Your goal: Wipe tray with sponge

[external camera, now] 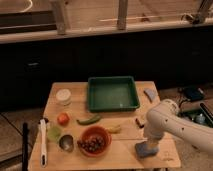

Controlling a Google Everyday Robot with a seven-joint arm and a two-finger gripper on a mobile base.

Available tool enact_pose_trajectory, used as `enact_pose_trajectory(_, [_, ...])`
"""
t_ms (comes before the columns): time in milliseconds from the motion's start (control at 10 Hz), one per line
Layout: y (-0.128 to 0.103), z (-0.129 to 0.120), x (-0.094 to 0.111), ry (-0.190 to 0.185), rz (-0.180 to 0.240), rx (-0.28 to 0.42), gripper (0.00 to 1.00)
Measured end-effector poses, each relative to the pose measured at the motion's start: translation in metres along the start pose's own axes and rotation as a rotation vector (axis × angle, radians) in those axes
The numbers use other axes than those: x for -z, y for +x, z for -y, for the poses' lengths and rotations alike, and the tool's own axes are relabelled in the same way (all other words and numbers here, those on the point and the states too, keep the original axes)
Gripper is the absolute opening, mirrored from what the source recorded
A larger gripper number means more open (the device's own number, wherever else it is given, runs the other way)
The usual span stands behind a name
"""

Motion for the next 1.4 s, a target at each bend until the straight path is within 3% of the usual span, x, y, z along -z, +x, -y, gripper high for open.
enact_pose_trajectory(200, [0.0,-0.001,-0.001,-0.003,0.0,0.005,0.63])
enact_pose_trajectory(400, [-0.002,-0.002,-0.01,-0.01,0.005,0.005,0.73])
enact_pose_trajectory(1400, [-0.007,-0.01,-0.03,-0.033,0.02,0.036,0.72])
